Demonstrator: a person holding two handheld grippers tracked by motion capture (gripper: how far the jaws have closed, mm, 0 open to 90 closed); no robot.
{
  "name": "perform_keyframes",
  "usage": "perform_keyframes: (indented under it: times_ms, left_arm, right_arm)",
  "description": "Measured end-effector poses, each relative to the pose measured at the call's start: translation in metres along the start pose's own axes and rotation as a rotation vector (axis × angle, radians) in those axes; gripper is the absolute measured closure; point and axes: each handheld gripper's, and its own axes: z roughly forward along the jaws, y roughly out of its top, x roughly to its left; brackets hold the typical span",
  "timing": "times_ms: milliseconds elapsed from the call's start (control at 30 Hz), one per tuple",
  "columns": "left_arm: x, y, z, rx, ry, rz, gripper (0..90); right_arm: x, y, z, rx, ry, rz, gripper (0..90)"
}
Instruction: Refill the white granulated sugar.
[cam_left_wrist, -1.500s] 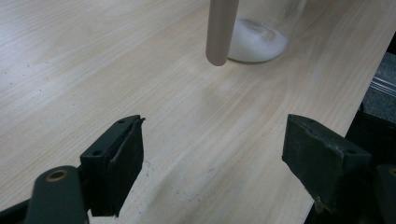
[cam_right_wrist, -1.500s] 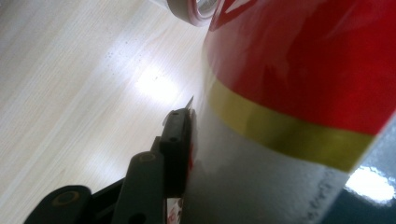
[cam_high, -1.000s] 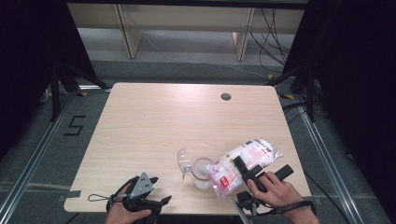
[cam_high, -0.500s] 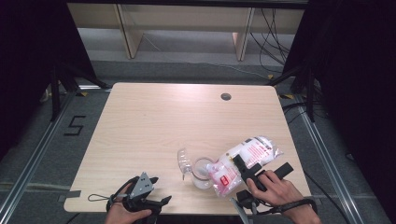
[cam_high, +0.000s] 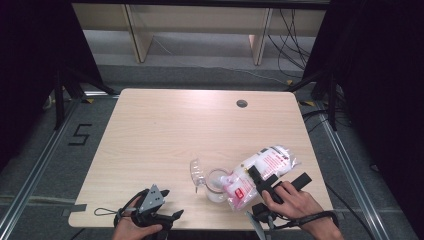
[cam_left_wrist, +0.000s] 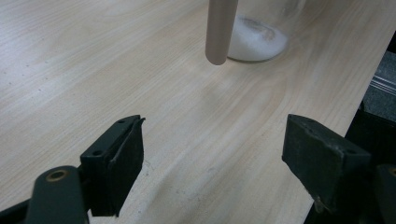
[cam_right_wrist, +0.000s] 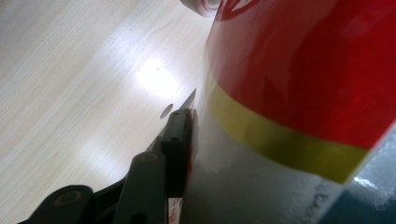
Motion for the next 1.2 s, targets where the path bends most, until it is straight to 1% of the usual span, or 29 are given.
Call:
perform_keyframes:
  times_ms: [33, 67, 100, 133, 167, 200, 233, 267, 300, 333, 367, 433, 467, 567, 600, 633, 700, 733, 767, 800, 833, 867, 900, 967, 1000, 1033, 1100, 1133, 1200]
  left_arm:
    - [-0.0027, -0.0009, 0.0017, -0.018, -0.004, -0.044, 20.2]
    - [-0.0026, -0.001, 0.0018, -0.018, -0.004, -0.044, 20.2]
    - [-0.0023, -0.0006, 0.001, -0.009, 0.0, -0.036, 20.2]
    - [-0.0013, -0.0005, 0.0003, 0.004, -0.004, -0.025, 20.2]
    - [-0.0011, -0.0005, 0.0003, 0.004, -0.004, -0.022, 20.2]
    - [-0.0024, -0.0007, 0.001, -0.006, -0.005, -0.041, 20.2]
    - [-0.0026, -0.0008, 0.0014, -0.012, 0.0, -0.04, 20.2]
    - [-0.0027, -0.001, 0.0018, -0.018, -0.004, -0.043, 20.2]
    - [-0.0026, -0.0009, 0.0018, -0.018, -0.006, -0.044, 20.2]
    - [-0.0025, -0.001, 0.0018, -0.017, -0.006, -0.044, 20.2]
    - [-0.0025, -0.0007, 0.0012, -0.01, -0.003, -0.04, 20.2]
    - [-0.0028, -0.0009, 0.0021, -0.021, -0.006, -0.042, 20.2]
    - [-0.0026, -0.0009, 0.0015, -0.013, -0.002, -0.037, 20.3]
    - [-0.003, -0.0009, 0.0017, -0.018, -0.004, -0.041, 20.2]
    - [-0.0031, -0.0009, 0.002, -0.022, -0.007, -0.046, 20.2]
    - [-0.0026, -0.0009, 0.0017, -0.017, -0.004, -0.043, 20.2]
    - [-0.0026, -0.0008, 0.0014, -0.014, -0.002, -0.043, 20.3]
    - [-0.0016, -0.0005, 0.0003, 0.0, 0.002, -0.026, 20.3]
    - [-0.0016, -0.0005, 0.0003, 0.0, 0.002, -0.026, 20.2]
    - [0.0, 0.0, 0.0002, -0.002, 0.001, -0.004, 20.2]
    - [-0.0001, 0.0, 0.0003, -0.003, 0.001, -0.004, 20.3]
    - [-0.0008, 0.0, 0.0007, -0.01, 0.001, -0.011, 20.2]
    - [-0.003, -0.0009, 0.0018, -0.021, -0.005, -0.042, 20.2]
    - [-0.0031, -0.0008, 0.0016, -0.017, -0.003, -0.041, 20.2]
    - [-0.0029, -0.0009, 0.0021, -0.023, -0.005, -0.042, 20.2]
    - [-0.0021, -0.0005, 0.0013, -0.011, 0.003, -0.03, 20.2]
    - [-0.0022, -0.0006, 0.0014, -0.011, 0.001, -0.033, 20.3]
    - [-0.0023, -0.0006, 0.0013, -0.011, 0.002, -0.032, 20.2]
    - [-0.0022, -0.0005, 0.0008, -0.005, 0.004, -0.027, 20.2]
  right_arm:
    - [-0.0001, -0.0001, -0.0001, -0.001, 0.001, 0.002, 63.1]
    - [-0.0002, 0.0, 0.0001, -0.001, 0.0, 0.001, 63.1]
    - [-0.0005, 0.0, 0.0002, 0.0, -0.002, 0.001, 63.1]
    - [-0.0011, -0.0001, 0.0004, -0.001, 0.005, 0.001, 63.1]
    - [-0.0014, -0.0003, 0.0008, -0.002, 0.006, -0.001, 63.2]
    - [-0.0013, -0.0001, 0.0008, 0.0, -0.004, -0.007, 63.2]
    - [-0.002, -0.0004, 0.0008, -0.003, 0.007, -0.006, 63.2]
    - [-0.0026, -0.0009, 0.0004, -0.001, 0.0, -0.008, 63.2]
    - [-0.0032, -0.0014, 0.0005, -0.004, 0.008, -0.006, 63.3]
    - [-0.0033, -0.0016, 0.0004, 0.001, -0.003, -0.008, 63.3]
    - [-0.0037, -0.0017, 0.0006, 0.001, 0.002, -0.007, 63.3]
    - [-0.0039, -0.0016, 0.0007, 0.003, 0.004, -0.01, 63.3]
    - [-0.0038, -0.0014, 0.0009, 0.0, 0.005, -0.012, 63.4]
    - [-0.0037, -0.0012, 0.0013, -0.009, 0.004, -0.008, 63.5]
    - [-0.0033, -0.0008, 0.0014, -0.009, -0.005, -0.01, 63.6]
    - [-0.0038, -0.001, 0.0016, -0.012, 0.005, -0.011, 63.6]
    - [-0.0038, -0.0018, 0.0017, -0.01, 0.001, -0.006, 63.7]
    - [-0.0039, -0.0022, 0.0015, -0.006, -0.004, -0.007, 63.7]
    - [-0.0039, -0.0022, 0.0015, -0.006, -0.004, -0.007, 63.7]
    - [-0.0033, -0.0028, 0.001, -0.004, -0.008, -0.004, 63.8]
    - [-0.0034, -0.0032, 0.0009, -0.006, -0.007, -0.005, 63.9]
    - [-0.0036, -0.0036, 0.0006, -0.007, 0.006, -0.004, 64.0]
    - [-0.0037, -0.0037, 0.0005, -0.005, 0.005, -0.005, 64.0]
    - [-0.0033, -0.0043, -0.0002, -0.001, -0.001, -0.004, 64.2]
    - [-0.003, -0.0045, -0.0004, -0.002, -0.001, -0.002, 64.3]
    - [-0.003, -0.0046, -0.0003, -0.005, 0.006, -0.002, 64.4]
    - [-0.0025, -0.0047, -0.0005, -0.005, 0.007, 0.0, 64.6]
    - [-0.0019, -0.005, -0.0006, -0.003, 0.0, 0.0, 64.7]
    - [-0.0017, -0.005, -0.0006, 0.001, 0.005, -0.007, 64.9]
